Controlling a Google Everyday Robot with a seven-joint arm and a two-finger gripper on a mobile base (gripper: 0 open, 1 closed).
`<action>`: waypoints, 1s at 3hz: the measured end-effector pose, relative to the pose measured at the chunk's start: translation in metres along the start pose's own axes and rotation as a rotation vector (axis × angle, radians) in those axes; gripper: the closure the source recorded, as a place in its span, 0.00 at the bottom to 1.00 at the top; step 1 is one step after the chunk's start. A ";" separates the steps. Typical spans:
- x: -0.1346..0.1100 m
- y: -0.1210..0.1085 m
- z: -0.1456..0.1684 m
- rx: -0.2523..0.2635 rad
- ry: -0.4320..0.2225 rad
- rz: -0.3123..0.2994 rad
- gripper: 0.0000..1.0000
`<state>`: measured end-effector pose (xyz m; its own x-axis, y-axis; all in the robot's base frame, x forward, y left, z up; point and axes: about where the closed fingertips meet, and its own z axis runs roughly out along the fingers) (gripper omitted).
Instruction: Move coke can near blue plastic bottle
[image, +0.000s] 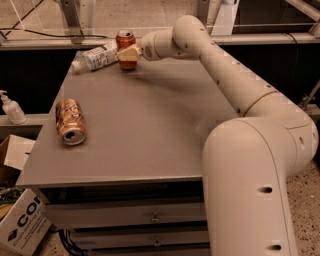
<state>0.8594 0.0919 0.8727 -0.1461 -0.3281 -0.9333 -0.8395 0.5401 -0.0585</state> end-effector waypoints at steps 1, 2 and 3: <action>-0.001 0.005 0.012 -0.013 0.002 0.000 1.00; 0.001 0.008 0.018 -0.019 0.005 0.005 0.93; 0.005 0.011 0.022 -0.024 0.008 0.010 0.70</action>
Offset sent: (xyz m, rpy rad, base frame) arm 0.0022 0.0176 -0.0120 0.0031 0.0235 0.0063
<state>0.8607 0.1136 0.8597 -0.1589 -0.3293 -0.9308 -0.8503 0.5248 -0.0405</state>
